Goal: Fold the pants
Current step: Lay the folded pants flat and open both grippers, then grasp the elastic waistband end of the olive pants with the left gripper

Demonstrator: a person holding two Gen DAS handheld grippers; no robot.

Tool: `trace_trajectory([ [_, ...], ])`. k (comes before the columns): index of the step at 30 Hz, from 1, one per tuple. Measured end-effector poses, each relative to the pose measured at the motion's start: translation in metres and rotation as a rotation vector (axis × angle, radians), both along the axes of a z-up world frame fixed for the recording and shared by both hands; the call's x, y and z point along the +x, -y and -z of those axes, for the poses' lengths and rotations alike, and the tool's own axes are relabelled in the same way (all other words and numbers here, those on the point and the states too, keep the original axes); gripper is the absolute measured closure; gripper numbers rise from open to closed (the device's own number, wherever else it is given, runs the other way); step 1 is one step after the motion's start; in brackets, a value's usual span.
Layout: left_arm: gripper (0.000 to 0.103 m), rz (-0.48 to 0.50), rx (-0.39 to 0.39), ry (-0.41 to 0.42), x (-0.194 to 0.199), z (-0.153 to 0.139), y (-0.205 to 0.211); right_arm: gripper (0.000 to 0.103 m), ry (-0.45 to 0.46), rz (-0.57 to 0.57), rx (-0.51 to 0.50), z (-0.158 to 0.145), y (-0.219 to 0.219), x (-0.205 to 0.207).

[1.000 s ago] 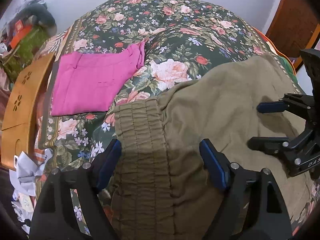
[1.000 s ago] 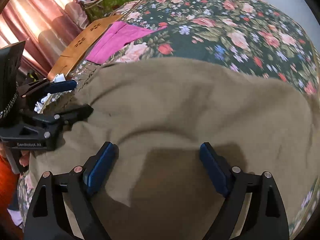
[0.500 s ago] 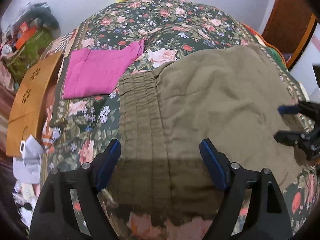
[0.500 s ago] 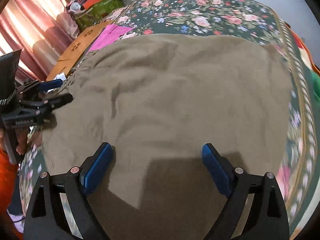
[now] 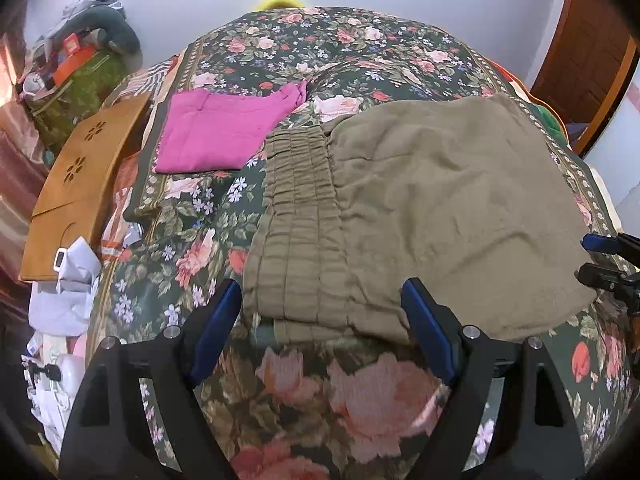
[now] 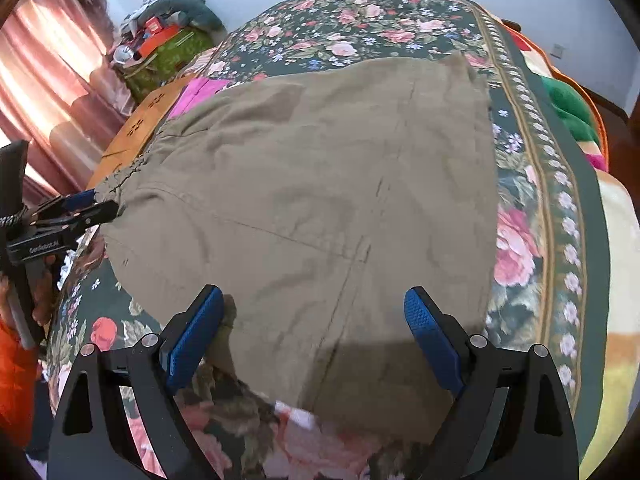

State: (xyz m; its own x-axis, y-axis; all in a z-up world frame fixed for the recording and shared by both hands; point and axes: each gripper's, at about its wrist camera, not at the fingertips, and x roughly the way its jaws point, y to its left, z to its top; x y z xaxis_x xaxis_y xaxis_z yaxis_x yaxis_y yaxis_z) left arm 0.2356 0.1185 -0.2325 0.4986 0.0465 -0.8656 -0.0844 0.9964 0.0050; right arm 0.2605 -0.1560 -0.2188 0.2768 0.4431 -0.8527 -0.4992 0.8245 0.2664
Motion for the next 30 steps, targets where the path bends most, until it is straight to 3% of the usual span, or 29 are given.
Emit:
trace_trajectory([
  [8, 0.02, -0.035, 0.024, 0.034, -0.019, -0.021, -0.006, 0.013, 0.087, -0.03, -0.022, -0.02, -0.006, -0.013],
  [10, 0.018, -0.054, -0.016, 0.043, -0.022, -0.03, -0.011, 0.013, 0.122, -0.032, 0.004, -0.031, -0.01, -0.014],
  [15, 0.017, -0.089, -0.199, 0.025, -0.022, -0.038, -0.018, 0.013, 0.172, -0.043, 0.055, -0.042, -0.024, -0.011],
  [23, 0.017, -0.076, -0.401, -0.073, -0.016, -0.01, -0.006, 0.013, 0.128, -0.096, -0.039, -0.006, -0.046, -0.008],
  [30, 0.016, -0.109, -0.567, -0.134, -0.009, 0.014, -0.009, 0.012, 0.113, -0.095, -0.025, -0.002, -0.043, -0.01],
])
